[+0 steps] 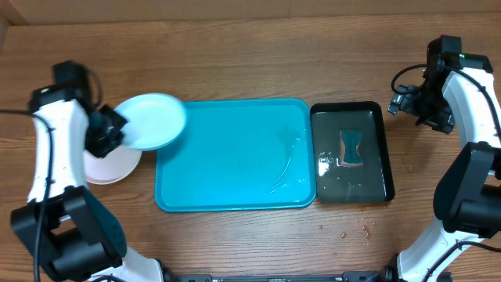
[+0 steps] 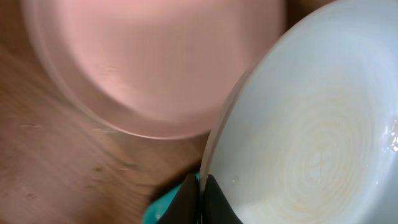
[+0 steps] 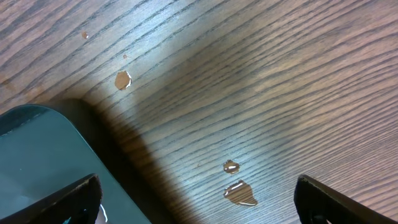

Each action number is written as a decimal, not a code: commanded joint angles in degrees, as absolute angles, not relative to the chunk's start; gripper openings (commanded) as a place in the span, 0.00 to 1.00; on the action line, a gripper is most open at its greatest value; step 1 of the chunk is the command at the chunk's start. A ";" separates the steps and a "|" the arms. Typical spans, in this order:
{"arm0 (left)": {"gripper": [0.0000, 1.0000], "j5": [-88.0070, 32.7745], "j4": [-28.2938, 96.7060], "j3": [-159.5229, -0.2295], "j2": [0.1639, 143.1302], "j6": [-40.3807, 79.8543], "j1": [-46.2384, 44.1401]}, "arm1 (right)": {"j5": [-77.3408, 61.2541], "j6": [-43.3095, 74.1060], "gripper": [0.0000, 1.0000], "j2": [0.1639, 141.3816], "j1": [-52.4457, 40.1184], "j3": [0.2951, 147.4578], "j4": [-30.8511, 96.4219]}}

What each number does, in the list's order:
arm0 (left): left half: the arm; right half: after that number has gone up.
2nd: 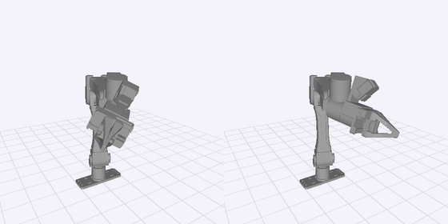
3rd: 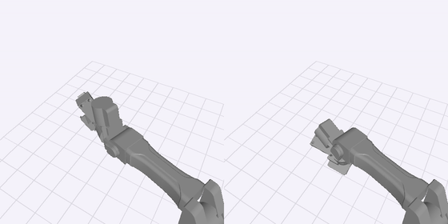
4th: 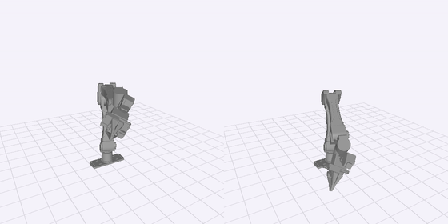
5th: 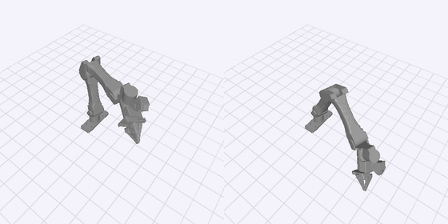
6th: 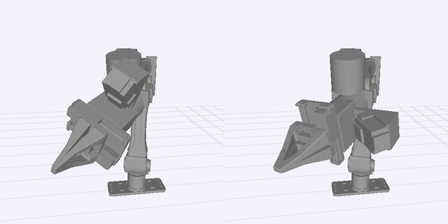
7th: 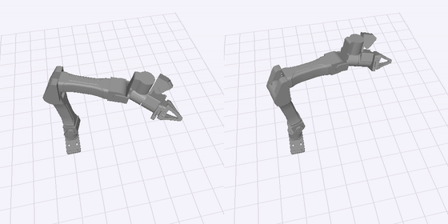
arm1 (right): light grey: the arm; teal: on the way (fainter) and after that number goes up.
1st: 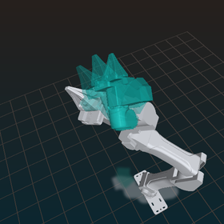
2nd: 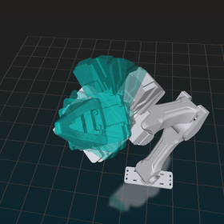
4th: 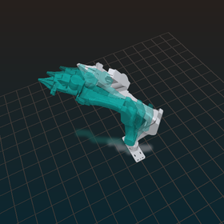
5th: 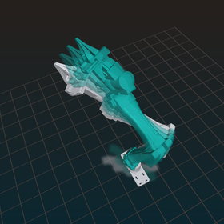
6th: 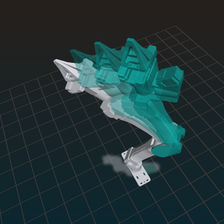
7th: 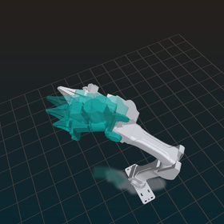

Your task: Clean dirty plates on tray and stack at the side

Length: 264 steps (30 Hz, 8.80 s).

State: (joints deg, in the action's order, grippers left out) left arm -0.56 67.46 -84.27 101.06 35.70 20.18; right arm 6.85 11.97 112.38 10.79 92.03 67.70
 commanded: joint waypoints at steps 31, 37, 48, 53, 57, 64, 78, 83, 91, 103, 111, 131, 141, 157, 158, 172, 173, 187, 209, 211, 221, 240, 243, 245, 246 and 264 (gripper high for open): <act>0.20 12.99 51.88 -73.63 99.94 31.20 27.68 | 7.27 12.23 1.00 111.13 10.98 92.53 67.55; 0.16 13.08 54.35 -74.65 99.94 31.27 27.70 | 7.27 12.23 1.00 111.13 10.98 92.53 67.55; 0.06 21.39 59.37 -74.65 99.94 36.01 27.83 | 7.27 12.23 1.00 111.13 10.98 92.53 67.55; 0.07 21.45 59.20 -74.65 99.94 36.03 27.94 | 7.27 12.23 1.00 111.13 10.98 92.53 67.55; 0.08 21.52 59.00 -74.63 99.94 36.34 28.88 | 7.27 12.23 1.00 111.13 10.98 92.53 67.55; 0.40 20.23 56.51 -74.63 99.96 36.38 30.26 | 7.27 12.23 1.00 111.13 10.98 92.53 67.55; 0.91 -17.30 52.56 -74.63 99.96 11.77 24.77 | 7.27 12.23 1.00 111.13 11.05 92.53 66.30; 1.00 -17.87 52.40 -74.63 99.96 11.84 18.02 | 7.27 12.23 1.00 111.13 10.87 92.53 63.46; 1.00 -17.61 51.75 -74.63 99.96 19.51 8.14 | 7.27 12.23 1.00 111.13 10.81 92.53 61.47; 1.00 -17.43 51.77 -74.63 99.96 19.49 3.62 | 7.27 12.23 1.00 111.13 10.96 92.53 61.28; 1.00 -17.43 51.77 -74.63 99.96 19.51 3.62 | 7.27 12.23 1.00 111.13 10.94 92.53 61.30; 1.00 -17.43 51.77 -74.63 99.96 19.49 3.62 | 7.27 12.23 1.00 101.60 6.52 92.53 60.47; 1.00 -17.43 51.75 -74.63 99.96 19.51 3.62 | 7.27 12.23 1.00 75.81 -4.60 92.53 60.49; 1.00 -17.43 51.77 -74.63 99.96 19.49 3.62 | 7.90 11.94 1.00 35.20 -10.28 88.55 63.66; 1.00 -17.43 51.77 -74.63 99.96 19.51 3.62 | 7.90 11.94 1.00 32.86 -10.04 86.91 62.78; 1.00 -17.43 51.77 -74.63 99.96 19.49 3.62 | -4.03 12.10 1.00 7.18 -4.29 39.94 15.49; 1.00 -17.43 51.77 -74.63 99.96 19.51 3.62 | -5.32 12.19 1.00 6.46 -3.95 36.51 11.11; 1.00 -17.43 51.77 -74.63 99.96 19.49 3.62 | -9.93 12.45 1.00 0.16 -1.48 9.50 -13.85; 1.00 -17.43 51.77 -74.63 99.96 19.49 3.62 | -10.81 5.17 1.00 0.16 -1.48 2.94 9.02; 1.00 -17.43 51.77 -74.63 99.96 19.49 3.62 | -11.00 2.00 1.00 0.16 -1.48 2.94 9.72; 1.00 -17.43 51.77 -74.63 99.96 19.51 3.62 | -11.70 -3.66 1.00 0.16 -1.43 2.94 9.63; 1.00 -17.43 51.77 -74.63 99.96 19.51 3.62 | -11.68 -3.66 1.00 0.16 -1.43 2.94 9.61; 1.00 -17.43 51.77 -74.63 99.96 19.51 3.62 | -11.68 -3.66 1.00 0.16 -1.43 2.94 9.63; 1.00 -17.43 51.75 -74.63 99.96 19.49 3.62 | -11.68 -3.66 1.00 0.16 -1.43 2.94 9.61; 1.00 -17.43 51.77 -74.63 99.96 19.49 3.62 | -11.68 -3.68 1.00 0.16 -1.43 2.94 9.63; 1.00 -17.43 51.77 -74.63 87.42 19.51 -0.51 | -11.68 -3.68 1.00 0.16 -1.43 2.94 9.63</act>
State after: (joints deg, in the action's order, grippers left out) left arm -16.97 51.81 -73.76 93.84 19.16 0.47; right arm -11.66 -3.25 0.73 -1.85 2.98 9.91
